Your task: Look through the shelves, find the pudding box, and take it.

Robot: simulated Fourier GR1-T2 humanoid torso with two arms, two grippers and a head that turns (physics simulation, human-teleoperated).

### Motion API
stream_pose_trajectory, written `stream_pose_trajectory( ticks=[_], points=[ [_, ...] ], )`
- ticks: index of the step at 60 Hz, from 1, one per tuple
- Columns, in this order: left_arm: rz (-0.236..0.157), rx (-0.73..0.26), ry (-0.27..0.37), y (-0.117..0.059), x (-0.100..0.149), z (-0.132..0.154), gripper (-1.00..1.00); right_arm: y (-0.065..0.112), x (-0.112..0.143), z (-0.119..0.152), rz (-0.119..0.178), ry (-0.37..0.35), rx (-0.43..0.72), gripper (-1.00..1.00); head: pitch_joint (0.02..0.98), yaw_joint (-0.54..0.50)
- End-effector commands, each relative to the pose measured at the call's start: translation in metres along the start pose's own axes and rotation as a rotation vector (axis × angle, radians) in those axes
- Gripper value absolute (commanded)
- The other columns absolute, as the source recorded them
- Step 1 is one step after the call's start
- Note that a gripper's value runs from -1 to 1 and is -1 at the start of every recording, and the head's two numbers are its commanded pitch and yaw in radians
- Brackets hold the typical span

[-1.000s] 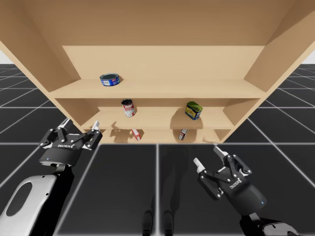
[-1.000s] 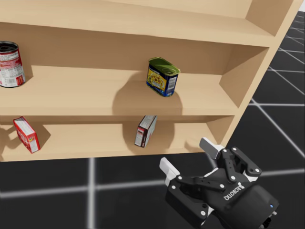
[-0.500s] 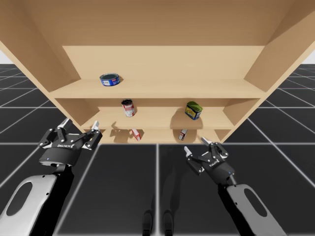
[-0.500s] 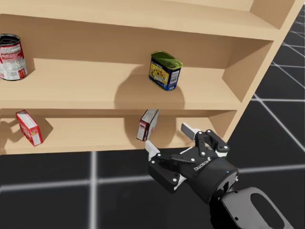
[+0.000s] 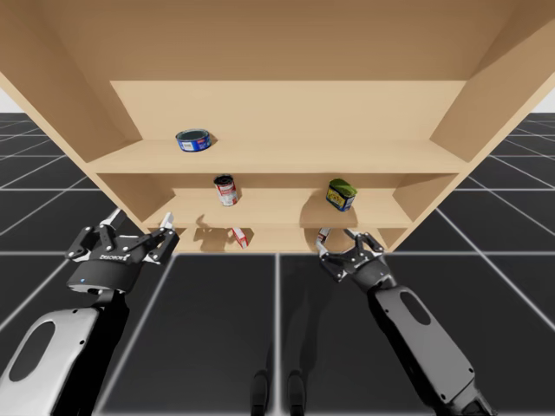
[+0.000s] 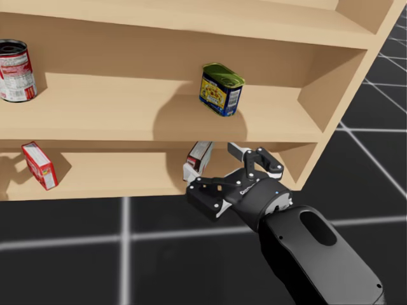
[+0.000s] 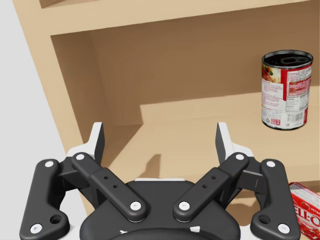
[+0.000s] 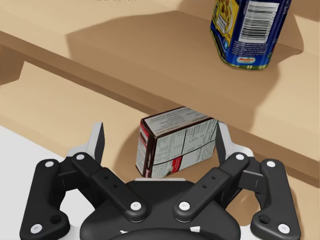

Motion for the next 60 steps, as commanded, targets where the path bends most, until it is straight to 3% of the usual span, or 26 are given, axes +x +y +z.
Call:
stream_pose_trajectory(
  ticks=[1,14,60],
  points=[
    [0.001,0.001,0.0,0.001,0.0,0.0,-1.0,-0.005,-0.003,-0.015,0.01,0.004,0.001,-1.0,0.724,-0.24],
    [0.002,0.001,0.001,0.001,0.001,0.0,-1.0,-0.012,-0.016,-0.033,-0.003,0.038,0.011,-1.0,0.727,-0.24],
    [-0.002,0.005,0.001,0.001,0.001,0.0,-1.0,-0.036,-0.041,-0.082,0.012,0.082,-0.044,-1.0,0.744,-0.23]
  ],
)
